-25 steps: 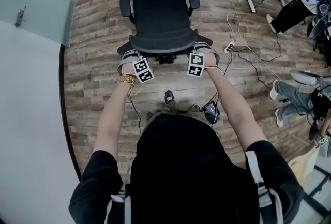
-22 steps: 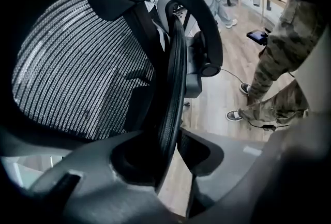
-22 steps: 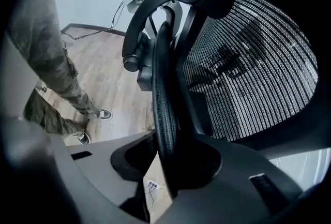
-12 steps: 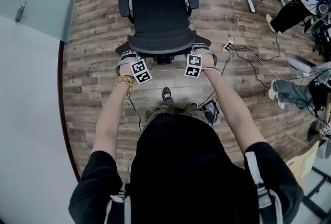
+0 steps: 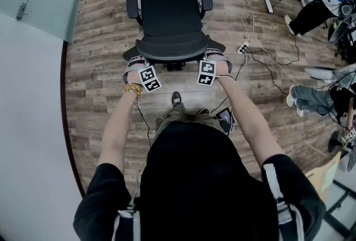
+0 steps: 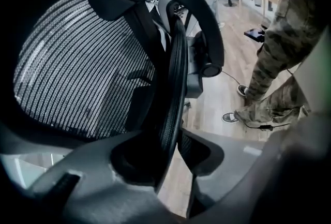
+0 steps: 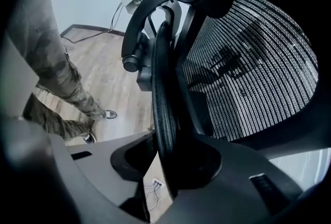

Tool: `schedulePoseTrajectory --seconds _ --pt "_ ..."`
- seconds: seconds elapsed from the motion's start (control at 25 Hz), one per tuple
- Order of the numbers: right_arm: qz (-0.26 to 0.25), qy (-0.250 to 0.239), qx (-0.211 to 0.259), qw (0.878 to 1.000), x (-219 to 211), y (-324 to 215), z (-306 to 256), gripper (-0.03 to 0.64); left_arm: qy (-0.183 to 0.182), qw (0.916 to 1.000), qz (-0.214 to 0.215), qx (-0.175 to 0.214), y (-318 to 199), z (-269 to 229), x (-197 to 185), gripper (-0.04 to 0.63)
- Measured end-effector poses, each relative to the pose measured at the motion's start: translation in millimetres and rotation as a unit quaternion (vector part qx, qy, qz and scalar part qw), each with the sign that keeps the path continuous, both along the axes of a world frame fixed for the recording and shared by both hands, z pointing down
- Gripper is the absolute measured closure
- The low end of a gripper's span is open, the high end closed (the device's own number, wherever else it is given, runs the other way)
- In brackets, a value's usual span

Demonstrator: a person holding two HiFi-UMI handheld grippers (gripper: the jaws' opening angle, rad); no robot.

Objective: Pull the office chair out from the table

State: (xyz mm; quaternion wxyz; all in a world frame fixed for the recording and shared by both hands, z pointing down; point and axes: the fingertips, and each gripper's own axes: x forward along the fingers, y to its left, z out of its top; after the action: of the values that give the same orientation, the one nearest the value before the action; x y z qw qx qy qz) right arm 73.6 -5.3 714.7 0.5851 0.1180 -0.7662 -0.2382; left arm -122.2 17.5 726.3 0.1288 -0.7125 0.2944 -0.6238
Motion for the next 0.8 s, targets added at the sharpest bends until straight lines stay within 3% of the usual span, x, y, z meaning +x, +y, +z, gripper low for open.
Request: schedulePoseTrajectory --seconds 0.8 --pt "-0.009 -0.007 0.005 1.000 15 49 0 0.515 -0.003 1.0000 0.004 0.008 46 -2 15 0.443"
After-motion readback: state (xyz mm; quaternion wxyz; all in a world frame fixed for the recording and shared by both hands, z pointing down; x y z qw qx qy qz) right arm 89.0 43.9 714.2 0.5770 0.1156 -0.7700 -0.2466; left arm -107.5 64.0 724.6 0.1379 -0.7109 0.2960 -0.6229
